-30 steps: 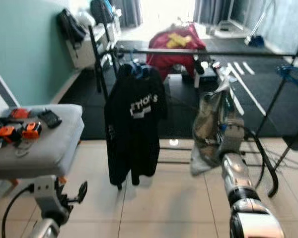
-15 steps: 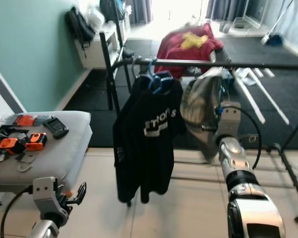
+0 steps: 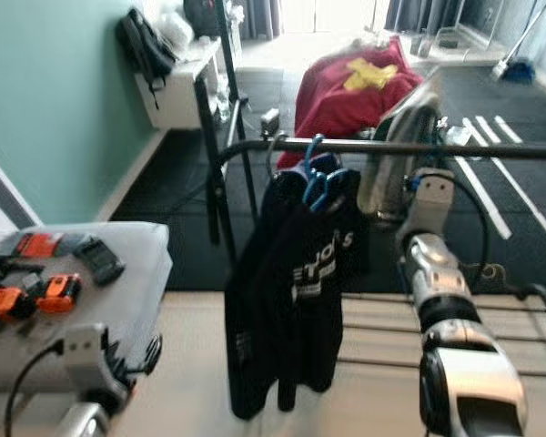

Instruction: Hang hanger

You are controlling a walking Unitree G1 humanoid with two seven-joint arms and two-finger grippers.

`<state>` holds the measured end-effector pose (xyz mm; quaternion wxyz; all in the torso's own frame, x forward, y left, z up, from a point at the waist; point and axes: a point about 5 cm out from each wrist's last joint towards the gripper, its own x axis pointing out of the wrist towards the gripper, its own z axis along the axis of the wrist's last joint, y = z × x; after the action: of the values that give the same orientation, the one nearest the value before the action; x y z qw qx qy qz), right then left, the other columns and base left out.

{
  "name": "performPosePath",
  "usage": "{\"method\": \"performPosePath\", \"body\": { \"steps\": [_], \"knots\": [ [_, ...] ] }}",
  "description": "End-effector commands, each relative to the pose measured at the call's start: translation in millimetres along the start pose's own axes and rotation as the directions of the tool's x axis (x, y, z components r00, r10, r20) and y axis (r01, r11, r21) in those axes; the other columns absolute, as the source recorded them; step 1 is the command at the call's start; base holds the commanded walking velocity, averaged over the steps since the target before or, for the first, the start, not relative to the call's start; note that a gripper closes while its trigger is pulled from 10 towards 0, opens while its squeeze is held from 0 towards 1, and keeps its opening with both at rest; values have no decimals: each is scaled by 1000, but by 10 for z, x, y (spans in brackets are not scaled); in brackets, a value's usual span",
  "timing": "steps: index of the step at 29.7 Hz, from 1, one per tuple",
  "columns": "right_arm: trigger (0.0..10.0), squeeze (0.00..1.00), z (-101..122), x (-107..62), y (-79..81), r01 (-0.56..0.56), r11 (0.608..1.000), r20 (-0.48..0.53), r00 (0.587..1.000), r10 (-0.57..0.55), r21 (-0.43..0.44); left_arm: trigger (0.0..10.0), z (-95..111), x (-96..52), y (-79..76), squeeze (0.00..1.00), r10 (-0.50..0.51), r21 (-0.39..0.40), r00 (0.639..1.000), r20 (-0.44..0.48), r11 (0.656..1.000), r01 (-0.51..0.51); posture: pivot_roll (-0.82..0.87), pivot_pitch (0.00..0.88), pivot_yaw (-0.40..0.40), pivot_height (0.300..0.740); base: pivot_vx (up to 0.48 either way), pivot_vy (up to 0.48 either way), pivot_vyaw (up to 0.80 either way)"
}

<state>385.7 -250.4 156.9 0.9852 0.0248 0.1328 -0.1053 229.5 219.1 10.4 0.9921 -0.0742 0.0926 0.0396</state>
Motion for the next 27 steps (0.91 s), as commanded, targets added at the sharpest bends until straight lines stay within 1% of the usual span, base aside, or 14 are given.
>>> {"method": "performPosePath", "body": {
  "steps": [1,3,6,8,11,12,16,18,22,23,24,25,26,27],
  "knots": [
    [10000,0,-97,3,3,19,1000,-93,995,-22,-25,10000,-76,-63,71,0,23,-4,999,-43,1000,-23,-46,36,16,740,0,0,0],
    [10000,0,-116,2,-39,49,999,-127,991,-52,-22,10000,-77,-61,70,0,18,-7,999,-45,1000,-18,-46,36,16,740,0,0,0],
    [10000,0,-122,0,-51,57,998,-138,989,-59,-19,10000,-76,-62,70,0,16,-8,999,-44,1000,-16,-48,38,14,740,0,0,0],
    [10000,0,-160,-5,-38,50,999,-177,983,-48,11,10000,-68,-65,69,0,10,-5,999,-37,1000,-10,-51,37,14,740,0,0,0],
    [10000,16,-184,-9,-13,40,999,-198,980,-34,26,10000,-59,-67,67,0,7,-4,1000,-29,1000,-7,-54,38,13,740,0,0,0],
    [10000,1000,-202,-15,10,30,999,-216,976,-21,35,10000,-45,-69,63,0,1,1,1000,-18,1000,-1,-58,38,11,740,0,0,0],
    [10000,1000,-229,-30,40,16,999,-238,971,-5,44,10000,-15,-82,61,0,-2,-2,1000,2,1000,2,-61,39,10,740,0,0,0],
    [10000,1000,-253,-49,43,19,999,-252,968,-8,45,10000,33,-97,78,0,2,1,1000,10,1000,-2,-63,41,9,740,0,0,0],
    [10000,1000,-257,-56,59,13,999,-247,969,-1,45,10000,58,-102,85,0,2,6,1000,11,1000,-2,-64,42,10,740,0,0,0],
    [10000,1000,-242,-63,102,-22,999,-214,976,29,33,10000,81,-111,88,0,2,10,1000,14,1000,-2,-66,40,8,740,0,0,0],
    [10000,1000,-201,-81,188,-107,994,-148,984,103,-20,10000,93,-124,90,0,-1,10,1000,16,1000,1,-66,40,8,740,0,0,0],
    [10000,1000,-175,-101,257,-168,984,-107,981,161,-63,10000,99,-134,90,0,-3,9,1000,17,1000,3,-66,40,8,740,0,0,0],
    [10000,1000,-175,-101,257,-168,984,-107,981,161,-63,10000,99,-134,90,0,-3,9,1000,17,1000,3,-66,40,8,740,0,0,0],
    [10000,1000,-176,-135,334,-236,968,-84,970,229,-83,10000,76,-152,98,0,2,2,1000,6,1000,-2,-66,40,8,740,0,0,0]
  ]
}}
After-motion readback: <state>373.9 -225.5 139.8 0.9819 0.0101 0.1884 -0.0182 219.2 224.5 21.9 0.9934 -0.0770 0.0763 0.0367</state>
